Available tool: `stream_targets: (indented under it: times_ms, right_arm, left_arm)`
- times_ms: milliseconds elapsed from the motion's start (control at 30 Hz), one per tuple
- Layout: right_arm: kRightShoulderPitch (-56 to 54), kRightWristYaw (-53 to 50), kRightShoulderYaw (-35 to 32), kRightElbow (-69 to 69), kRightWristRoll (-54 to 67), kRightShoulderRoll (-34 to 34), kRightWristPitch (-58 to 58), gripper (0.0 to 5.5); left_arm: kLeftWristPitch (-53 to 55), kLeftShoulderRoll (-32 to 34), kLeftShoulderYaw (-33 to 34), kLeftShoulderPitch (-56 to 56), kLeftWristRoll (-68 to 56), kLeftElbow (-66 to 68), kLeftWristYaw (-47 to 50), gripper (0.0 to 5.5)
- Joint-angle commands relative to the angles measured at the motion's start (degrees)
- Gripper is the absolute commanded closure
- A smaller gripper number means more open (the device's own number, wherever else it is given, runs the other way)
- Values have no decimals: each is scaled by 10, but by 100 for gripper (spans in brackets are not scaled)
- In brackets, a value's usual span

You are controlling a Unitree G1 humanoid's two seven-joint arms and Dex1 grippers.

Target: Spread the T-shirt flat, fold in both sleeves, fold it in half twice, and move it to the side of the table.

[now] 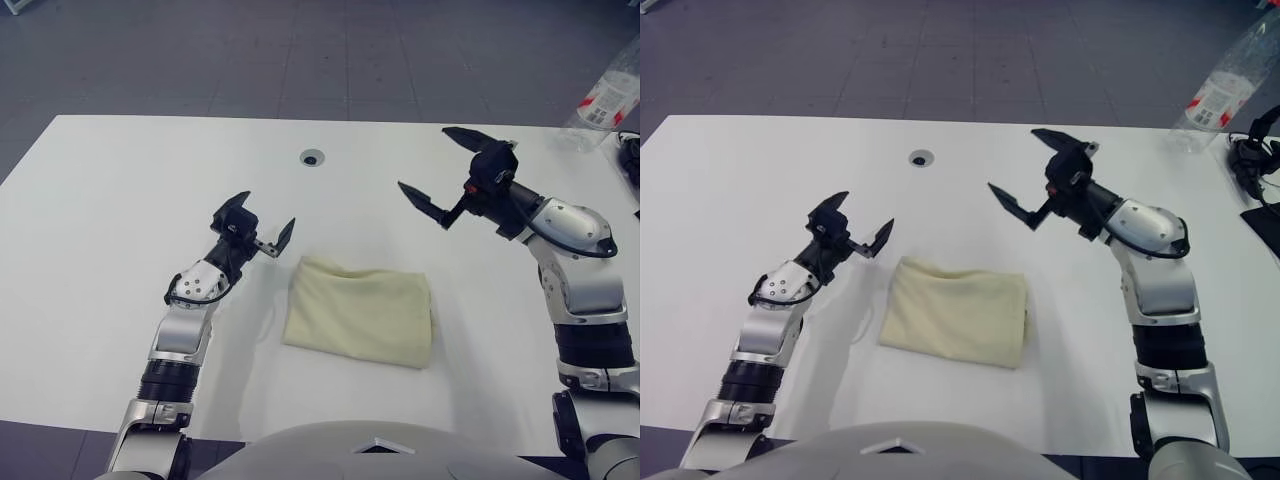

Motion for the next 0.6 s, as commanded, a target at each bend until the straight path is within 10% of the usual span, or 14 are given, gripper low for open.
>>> stream_targets:
  times_ms: [33,600]
  right_arm:
    - [66,16,51,-41,-46,-21,-2,11]
    - [158,-27,187,68,-305,-90,-87,11]
  left_arm:
    - [-10,0,-25,-9,-30,-46,-58,10]
    - [19,13,-165,-22,16,-32,-183,10]
